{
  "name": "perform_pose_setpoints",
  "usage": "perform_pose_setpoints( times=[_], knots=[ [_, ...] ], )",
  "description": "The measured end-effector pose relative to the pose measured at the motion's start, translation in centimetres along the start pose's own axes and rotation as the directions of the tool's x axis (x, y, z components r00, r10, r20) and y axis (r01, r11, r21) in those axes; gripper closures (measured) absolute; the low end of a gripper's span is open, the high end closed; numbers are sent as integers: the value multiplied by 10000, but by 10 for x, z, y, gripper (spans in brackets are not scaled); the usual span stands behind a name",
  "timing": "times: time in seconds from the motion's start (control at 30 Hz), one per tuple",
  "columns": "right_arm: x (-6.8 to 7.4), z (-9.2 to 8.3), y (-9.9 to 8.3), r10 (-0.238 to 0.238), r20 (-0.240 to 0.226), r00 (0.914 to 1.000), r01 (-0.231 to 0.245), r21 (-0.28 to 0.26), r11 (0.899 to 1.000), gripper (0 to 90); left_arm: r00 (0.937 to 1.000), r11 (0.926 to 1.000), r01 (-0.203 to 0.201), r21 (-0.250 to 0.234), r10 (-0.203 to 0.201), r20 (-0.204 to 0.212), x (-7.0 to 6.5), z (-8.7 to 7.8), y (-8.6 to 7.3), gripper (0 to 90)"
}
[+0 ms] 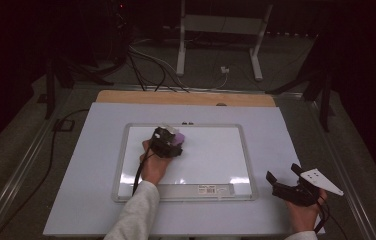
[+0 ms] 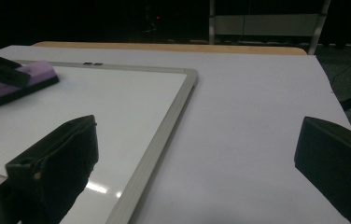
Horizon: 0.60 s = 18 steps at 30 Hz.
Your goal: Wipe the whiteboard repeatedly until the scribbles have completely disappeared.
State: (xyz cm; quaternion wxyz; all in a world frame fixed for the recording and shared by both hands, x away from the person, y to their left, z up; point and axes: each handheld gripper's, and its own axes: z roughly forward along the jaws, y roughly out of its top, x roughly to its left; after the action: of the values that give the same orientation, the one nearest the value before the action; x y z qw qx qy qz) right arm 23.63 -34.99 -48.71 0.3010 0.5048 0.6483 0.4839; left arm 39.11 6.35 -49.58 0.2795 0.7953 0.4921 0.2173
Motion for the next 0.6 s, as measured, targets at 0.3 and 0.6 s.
perform_pose_setpoints(
  times=[0.3, 0.6],
  knots=[
    [3, 2, 0, -86, -62, 9999, 87, 72, 9999, 0, 9996, 9997, 238, -54, -237, 155, -8, 1, 0, 421],
    [1, 0, 0, -19, -27, 10000, 19, 33, 10000, 0, 9801, 9934, -1074, -406, 1126, 1636, -55, -4, -2, 421]
  ],
)
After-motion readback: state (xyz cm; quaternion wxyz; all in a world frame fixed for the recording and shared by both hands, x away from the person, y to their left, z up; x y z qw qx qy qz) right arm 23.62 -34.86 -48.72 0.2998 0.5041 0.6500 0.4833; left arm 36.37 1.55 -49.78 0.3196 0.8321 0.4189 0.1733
